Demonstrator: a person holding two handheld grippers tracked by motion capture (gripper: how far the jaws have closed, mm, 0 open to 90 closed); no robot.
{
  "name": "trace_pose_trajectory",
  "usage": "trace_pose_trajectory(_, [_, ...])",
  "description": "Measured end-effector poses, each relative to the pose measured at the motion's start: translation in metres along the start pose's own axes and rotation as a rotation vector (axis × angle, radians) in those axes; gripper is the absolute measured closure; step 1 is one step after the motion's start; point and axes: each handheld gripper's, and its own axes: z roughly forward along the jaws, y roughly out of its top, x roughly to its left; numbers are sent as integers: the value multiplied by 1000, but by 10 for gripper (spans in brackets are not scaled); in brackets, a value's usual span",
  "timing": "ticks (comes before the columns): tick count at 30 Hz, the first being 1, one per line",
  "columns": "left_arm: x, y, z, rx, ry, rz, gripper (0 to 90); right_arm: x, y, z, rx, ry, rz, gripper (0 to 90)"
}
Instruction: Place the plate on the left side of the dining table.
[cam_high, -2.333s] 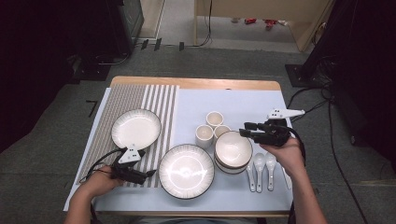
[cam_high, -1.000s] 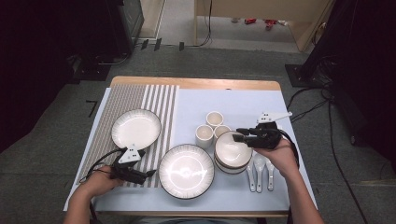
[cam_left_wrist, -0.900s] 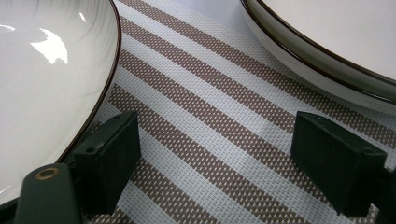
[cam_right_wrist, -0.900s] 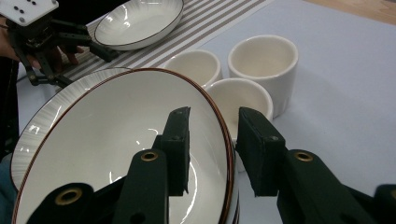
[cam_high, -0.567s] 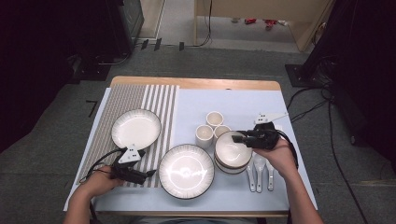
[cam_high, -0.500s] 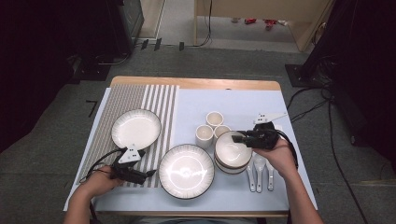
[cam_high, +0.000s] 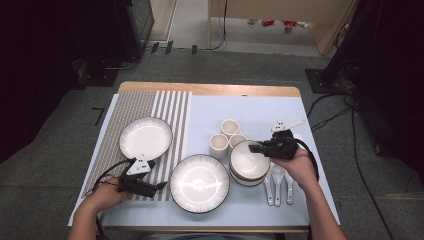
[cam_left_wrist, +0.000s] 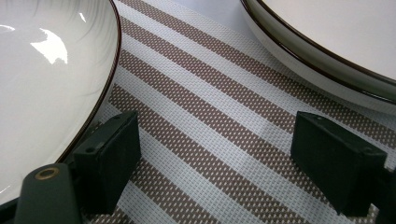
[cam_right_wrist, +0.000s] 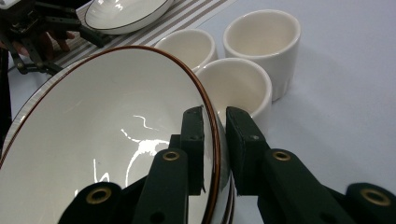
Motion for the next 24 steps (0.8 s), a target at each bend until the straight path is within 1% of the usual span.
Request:
trace_pose_trajectory(3, [0, 0, 0, 0, 0, 0, 163, -2, 0, 1, 2, 8, 3, 777])
trace_pose_trajectory(4, [0, 0, 0, 0, 0, 0, 162, -3, -1, 1, 8, 15, 14, 777])
trace_pose_trajectory(8, [0, 0, 0, 0, 0, 0, 162, -2, 0, 1, 13, 10, 12, 781])
trace_pose_trajectory(13, [0, 0, 0, 0, 0, 0, 162, -2, 0, 1, 20, 7, 24, 782])
trace_pose_trajectory(14, [0, 0, 0, 0, 0, 0, 162, -2, 1, 1, 22, 5, 32, 781])
trace_pose_trajectory(15, [0, 0, 0, 0, 0, 0, 162, -3, 2, 1, 37, 4, 80, 777])
trace_pose_trajectory(16, [0, 0, 0, 1, 0, 0, 162, -3, 3, 1, 41, 4, 87, 778])
trace_pose_trajectory(17, [0, 0, 0, 0, 0, 0, 162, -2, 3, 1, 43, -1, 85, 782])
trace_pose_trajectory(19, [0, 0, 0, 0, 0, 0, 162, 1, 3, 0, 43, -19, 41, 794])
trace_pose_trajectory(20, [0, 0, 0, 0, 0, 0, 162, 2, 3, -1, 44, -25, 32, 796])
trace_pose_trajectory(22, [0, 0, 0, 0, 0, 0, 162, 3, 3, -1, 43, -33, 17, 800])
trace_pose_trajectory(24, [0, 0, 0, 0, 0, 0, 163, 3, 3, -1, 46, -37, 13, 802])
